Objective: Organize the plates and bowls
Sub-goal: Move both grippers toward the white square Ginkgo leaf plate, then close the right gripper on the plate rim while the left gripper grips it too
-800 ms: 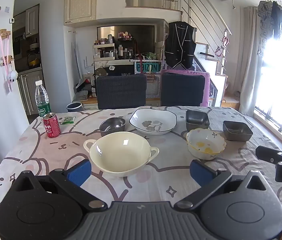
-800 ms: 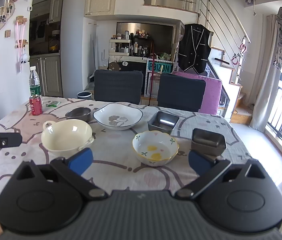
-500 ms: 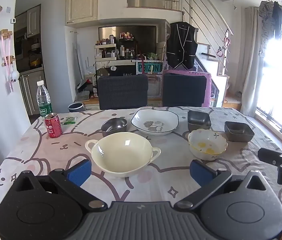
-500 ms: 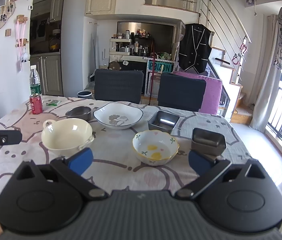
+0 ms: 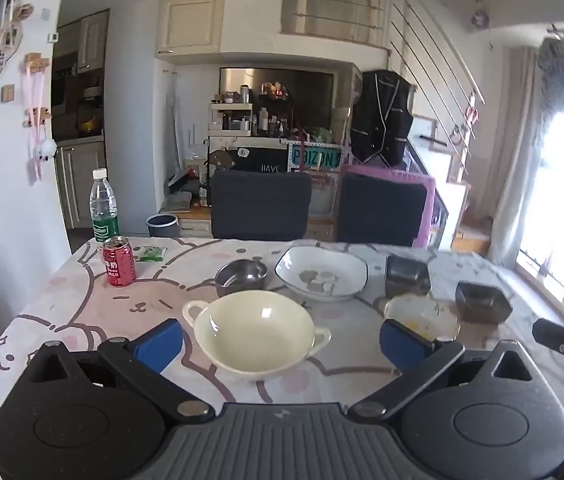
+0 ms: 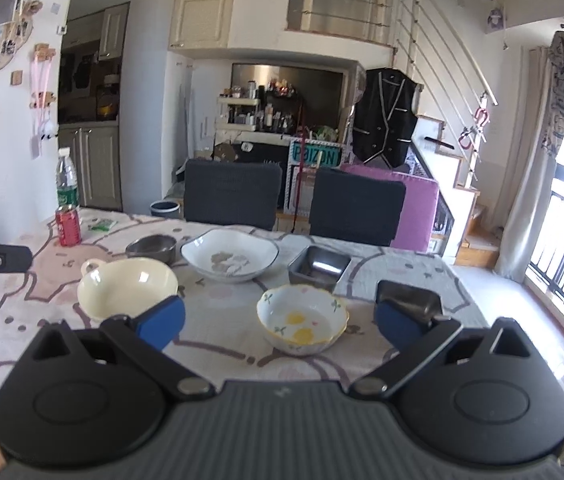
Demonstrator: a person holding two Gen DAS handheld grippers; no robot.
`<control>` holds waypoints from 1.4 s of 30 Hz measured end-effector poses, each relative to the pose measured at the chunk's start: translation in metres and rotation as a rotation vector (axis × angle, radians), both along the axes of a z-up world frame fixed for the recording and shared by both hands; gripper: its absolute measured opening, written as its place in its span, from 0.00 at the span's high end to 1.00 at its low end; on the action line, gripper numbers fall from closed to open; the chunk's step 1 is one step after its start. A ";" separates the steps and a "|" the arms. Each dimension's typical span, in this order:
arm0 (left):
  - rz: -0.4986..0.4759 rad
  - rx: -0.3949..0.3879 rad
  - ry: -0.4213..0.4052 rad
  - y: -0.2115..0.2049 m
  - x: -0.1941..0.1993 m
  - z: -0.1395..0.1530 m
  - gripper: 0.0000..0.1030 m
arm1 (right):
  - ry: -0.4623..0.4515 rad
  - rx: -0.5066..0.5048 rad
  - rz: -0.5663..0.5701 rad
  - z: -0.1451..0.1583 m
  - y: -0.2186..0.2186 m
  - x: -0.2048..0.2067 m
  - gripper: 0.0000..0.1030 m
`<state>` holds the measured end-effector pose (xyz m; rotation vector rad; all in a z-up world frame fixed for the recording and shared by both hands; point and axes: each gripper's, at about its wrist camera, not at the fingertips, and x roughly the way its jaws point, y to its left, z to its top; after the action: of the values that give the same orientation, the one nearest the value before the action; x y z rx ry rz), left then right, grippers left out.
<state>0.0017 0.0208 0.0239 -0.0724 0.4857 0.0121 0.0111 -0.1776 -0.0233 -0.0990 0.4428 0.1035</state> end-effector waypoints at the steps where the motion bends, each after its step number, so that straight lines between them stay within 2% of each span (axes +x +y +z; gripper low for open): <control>1: -0.008 -0.014 -0.003 0.002 0.000 0.004 0.00 | -0.011 0.005 -0.005 0.002 -0.002 0.000 0.00; 5: -0.037 -0.027 -0.032 0.004 0.008 0.021 0.00 | -0.038 0.037 -0.038 0.012 -0.005 0.001 0.00; 11: -0.036 -0.029 -0.064 0.006 0.035 0.046 0.00 | -0.057 0.078 -0.064 0.029 -0.006 0.025 0.00; 16: -0.010 0.007 -0.075 0.006 0.070 0.061 0.00 | -0.028 0.114 -0.067 0.028 -0.008 0.063 0.00; 21: 0.008 0.047 -0.027 0.009 0.119 0.063 0.00 | 0.003 0.129 -0.042 0.019 -0.009 0.112 0.00; 27: -0.018 0.111 0.005 0.008 0.187 0.050 0.00 | 0.054 0.156 -0.053 -0.005 -0.010 0.182 0.00; 32: -0.051 0.136 0.052 0.009 0.252 0.031 0.00 | 0.124 0.202 -0.073 -0.037 -0.008 0.242 0.00; 38: -0.106 0.180 0.101 0.007 0.331 0.002 0.00 | 0.167 0.242 -0.104 -0.074 -0.006 0.307 0.00; 42: -0.158 0.209 0.157 0.001 0.378 -0.024 0.00 | 0.202 0.296 -0.066 -0.093 0.004 0.348 0.00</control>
<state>0.3799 0.0218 0.0003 0.1731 0.6433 -0.0868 0.3588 -0.1741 -0.1164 0.2189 0.6272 0.1136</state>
